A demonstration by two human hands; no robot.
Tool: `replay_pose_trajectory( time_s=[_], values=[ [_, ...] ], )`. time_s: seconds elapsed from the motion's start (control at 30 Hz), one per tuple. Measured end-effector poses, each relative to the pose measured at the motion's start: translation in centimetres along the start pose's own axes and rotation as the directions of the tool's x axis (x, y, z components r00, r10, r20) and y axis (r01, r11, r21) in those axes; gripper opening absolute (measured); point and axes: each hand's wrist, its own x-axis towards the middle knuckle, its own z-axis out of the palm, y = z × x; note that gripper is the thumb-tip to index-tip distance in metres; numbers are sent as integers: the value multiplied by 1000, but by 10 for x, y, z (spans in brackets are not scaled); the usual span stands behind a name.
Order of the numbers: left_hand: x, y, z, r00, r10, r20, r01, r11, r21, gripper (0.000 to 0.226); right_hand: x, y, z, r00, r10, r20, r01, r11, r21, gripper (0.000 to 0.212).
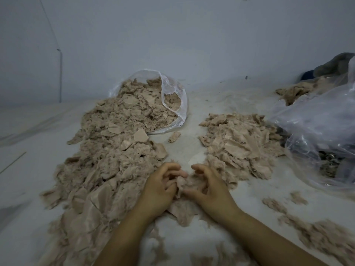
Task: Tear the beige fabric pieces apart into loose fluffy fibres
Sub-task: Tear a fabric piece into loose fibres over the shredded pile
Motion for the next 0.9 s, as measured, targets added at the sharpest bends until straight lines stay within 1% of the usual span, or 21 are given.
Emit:
replay_pose_trajectory(
  time_s=[0.03, 0.07, 0.1, 0.13, 0.17, 0.2, 0.27, 0.3, 0.33, 0.37, 0.43, 0.47, 0.5, 0.57, 0.6, 0.63, 0.67, 0.73, 0.77, 0.83, 0.9],
  values=[
    [0, 2, 2, 1000, 2, -3, -2, 1000, -27, 43, 1, -1, 1, 1000, -19, 18, 19, 1000, 5, 27],
    [0, 4, 3, 1000, 0, -20, -1, 999, -41, 41, 2, -3, 1, 1000, -7, 9, 6, 998, 61, 15],
    [0, 6, 4, 999, -1, -50, -1, 999, -36, 40, 2, -3, 0, 1000, 25, -14, -23, 989, 144, 10],
    [0, 7, 3, 996, 11, -86, -11, 1000, 1, 39, 2, -1, -2, 998, 63, -30, -55, 973, 225, 13],
    [0, 6, 1, 993, 42, -108, -34, 996, 77, 37, 1, -1, -3, 996, 84, -18, -75, 950, 305, 16],
    [0, 5, 0, 993, 78, -92, -61, 983, 174, 36, 1, -2, -5, 996, 87, 18, -87, 926, 368, 17],
    [-1, 5, -1, 995, 99, 13, -99, 947, 305, 32, 0, -4, -4, 994, 55, 91, -91, 885, 457, 16],
    [-1, 4, 0, 994, 95, 50, -106, 941, 321, 29, -1, -5, -3, 994, 54, 98, -96, 869, 486, 14],
    [-2, 2, 1, 994, 98, 52, -110, 938, 328, 26, -1, -5, -4, 994, 80, 76, -108, 860, 499, 10],
    [-2, 1, 1, 995, 101, 21, -102, 936, 337, 25, -1, -5, -4, 992, 119, 49, -127, 852, 507, 3],
    [-2, -1, 3, 995, 94, -33, -77, 936, 343, 19, -2, -3, -5, 986, 162, 28, -156, 872, 465, 33],
    [-2, -2, 4, 994, 107, -25, -91, 928, 360, 15, -2, -1, -6, 988, 148, 31, -149, 908, 392, 46],
    [-3, -2, 5, 992, 122, -1, -112, 911, 397, 16, -3, -2, -6, 993, 117, 34, -122, 946, 301, 51],
    [-4, -3, 6, 990, 131, 42, -136, 884, 448, 19, -4, -2, -4, 999, 22, 39, -28, 984, 178, 43],
    [-4, -3, 6, 991, 127, 50, -136, 879, 456, 20, -3, -2, -3, 1000, -12, 25, 8, 987, 163, 38],
    [-4, -3, 6, 991, 119, 52, -130, 883, 451, 22, -3, -3, -4, 999, -32, 14, 30, 988, 151, 38],
    [-4, -4, 6, 992, 113, 48, -123, 895, 429, 27, -2, -2, -5, 999, -47, 6, 45, 990, 135, 45],
    [-4, -4, 5, 994, 106, 27, -108, 913, 393, 46, -3, -3, -8, 996, -92, 17, 91, 995, 51, 60],
    [-4, -5, 5, 994, 103, 24, -105, 915, 390, 52, -4, -4, -8, 992, -127, 22, 126, 992, 30, 56],
    [-4, -5, 7, 995, 94, 39, -101, 914, 392, 53, -5, -3, -3, 984, -178, 8, 177, 982, 60, 35],
    [-3, -4, 7, 997, 69, 46, -81, 924, 374, 48, -4, -3, -2, 991, -134, -22, 136, 982, 134, 19]
  ],
)
